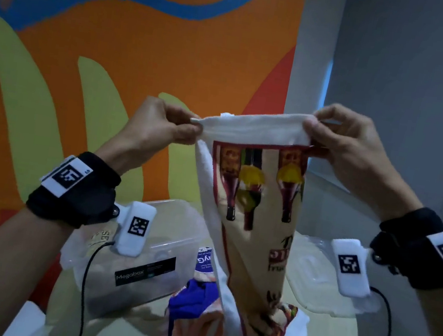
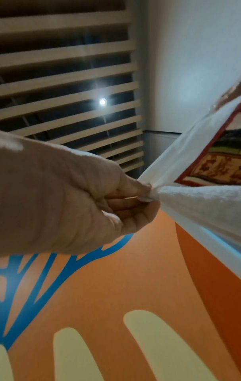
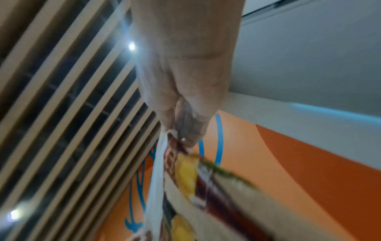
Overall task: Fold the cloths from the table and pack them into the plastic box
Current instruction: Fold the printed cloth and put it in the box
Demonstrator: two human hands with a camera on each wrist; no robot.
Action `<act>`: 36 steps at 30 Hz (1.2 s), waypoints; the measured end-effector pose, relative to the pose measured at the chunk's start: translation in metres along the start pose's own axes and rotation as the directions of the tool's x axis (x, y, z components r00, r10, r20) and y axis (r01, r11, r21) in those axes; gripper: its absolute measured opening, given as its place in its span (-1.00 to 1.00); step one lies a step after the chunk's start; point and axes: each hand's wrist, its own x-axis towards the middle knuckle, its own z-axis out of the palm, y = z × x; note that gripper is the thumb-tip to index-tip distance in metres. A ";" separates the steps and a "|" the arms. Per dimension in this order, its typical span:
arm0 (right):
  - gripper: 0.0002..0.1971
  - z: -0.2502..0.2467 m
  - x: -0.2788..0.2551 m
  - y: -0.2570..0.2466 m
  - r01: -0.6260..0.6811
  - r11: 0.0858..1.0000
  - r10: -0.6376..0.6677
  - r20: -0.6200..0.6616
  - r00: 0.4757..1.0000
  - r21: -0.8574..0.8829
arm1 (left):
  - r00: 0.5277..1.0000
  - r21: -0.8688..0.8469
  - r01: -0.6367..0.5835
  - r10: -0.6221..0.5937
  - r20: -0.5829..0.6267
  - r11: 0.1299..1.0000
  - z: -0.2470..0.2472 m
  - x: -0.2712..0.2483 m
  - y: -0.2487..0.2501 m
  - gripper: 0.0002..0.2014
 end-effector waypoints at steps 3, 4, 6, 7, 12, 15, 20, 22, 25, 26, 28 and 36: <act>-0.68 0.006 -0.009 -0.012 -0.058 0.979 0.065 -0.029 0.997 0.195 | 0.998 -0.139 0.061 -0.063 -0.009 0.988 0.004 -0.007 0.016 -0.87; -0.54 0.010 -0.016 -0.009 -0.116 0.980 0.108 0.057 0.992 0.161 | 0.996 -0.150 0.084 -0.085 -0.002 0.985 0.007 -0.010 0.016 -0.86; -0.52 0.022 -0.037 0.009 -0.177 0.981 0.191 0.265 0.945 -0.078 | 0.992 -0.126 0.120 -0.114 0.059 0.985 0.013 -0.019 0.010 -0.86; -0.61 0.027 -0.049 0.019 -0.185 0.965 0.236 0.313 0.920 -0.183 | 0.984 -0.104 0.145 -0.132 0.120 0.984 0.016 -0.025 0.005 -0.87; -0.71 0.023 -0.076 0.045 -0.424 0.902 0.431 0.222 0.875 -0.079 | 0.924 -0.227 0.308 -0.234 0.302 0.924 0.019 -0.048 -0.028 -0.74; -0.74 0.029 -0.067 0.041 -0.484 0.863 0.475 0.092 0.875 0.143 | 0.925 -0.661 0.379 -0.287 0.248 0.648 0.034 -0.059 -0.046 -0.49; -0.84 0.040 -0.053 0.064 -0.513 0.809 0.546 -0.041 0.837 0.288 | 0.769 -0.515 0.583 -0.224 0.598 0.628 0.091 -0.118 -0.081 -0.52; -0.66 0.035 -0.066 0.081 -0.547 0.650 0.630 0.028 0.776 0.528 | 0.793 -0.603 0.597 -0.276 0.543 0.529 0.103 -0.129 -0.085 -0.73; -0.38 0.037 -0.119 0.115 -0.670 0.458 0.697 0.232 0.679 0.585 | 0.745 -0.673 0.664 -0.366 0.558 0.326 0.109 -0.143 -0.102 -0.68; -0.38 0.041 -0.137 0.123 -0.711 0.464 0.700 0.274 0.660 0.528 | 0.729 -0.637 0.683 -0.384 0.567 0.357 0.112 -0.149 -0.109 -0.66; -0.48 0.042 -0.158 0.135 -0.725 0.472 0.694 0.296 0.656 0.501 | 0.726 -0.585 0.688 -0.380 0.573 0.431 0.114 -0.154 -0.117 -0.65; -0.62 0.026 -0.144 0.133 -0.601 0.714 0.500 0.339 0.797 0.359 | 0.797 -0.653 0.599 -0.268 0.541 0.464 0.111 -0.133 -0.117 -0.55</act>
